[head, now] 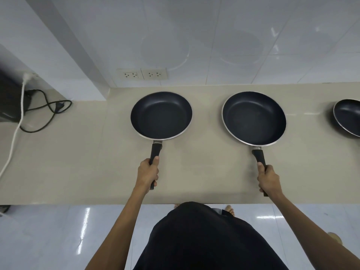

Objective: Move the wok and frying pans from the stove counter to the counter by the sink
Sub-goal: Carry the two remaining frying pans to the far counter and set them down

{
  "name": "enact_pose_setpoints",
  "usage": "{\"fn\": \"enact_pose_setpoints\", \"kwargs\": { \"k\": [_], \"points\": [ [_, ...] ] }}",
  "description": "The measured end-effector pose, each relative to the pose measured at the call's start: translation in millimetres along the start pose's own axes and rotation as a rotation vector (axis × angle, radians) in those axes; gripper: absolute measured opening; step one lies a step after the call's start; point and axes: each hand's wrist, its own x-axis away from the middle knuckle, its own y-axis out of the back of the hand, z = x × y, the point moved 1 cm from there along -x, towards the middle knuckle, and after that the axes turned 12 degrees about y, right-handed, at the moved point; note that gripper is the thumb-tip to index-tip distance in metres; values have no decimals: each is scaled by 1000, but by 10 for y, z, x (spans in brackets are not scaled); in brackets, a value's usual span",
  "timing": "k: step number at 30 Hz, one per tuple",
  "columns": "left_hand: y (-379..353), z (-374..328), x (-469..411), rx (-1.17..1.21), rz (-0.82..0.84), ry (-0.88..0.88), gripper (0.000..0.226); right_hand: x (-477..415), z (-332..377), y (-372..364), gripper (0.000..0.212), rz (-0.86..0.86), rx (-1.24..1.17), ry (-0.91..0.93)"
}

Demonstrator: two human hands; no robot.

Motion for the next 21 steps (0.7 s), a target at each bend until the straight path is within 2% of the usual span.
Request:
{"fn": "enact_pose_setpoints", "kwargs": {
  "k": [14, 21],
  "points": [
    [-131, 273, -140, -26, 81, 31, 31, 5, 27, -18, 59, -9, 65, -13],
    [-114, 278, -182, 10, 150, 84, 44, 36, 71, -11, 60, -4, 70, -24]
  ]
}}
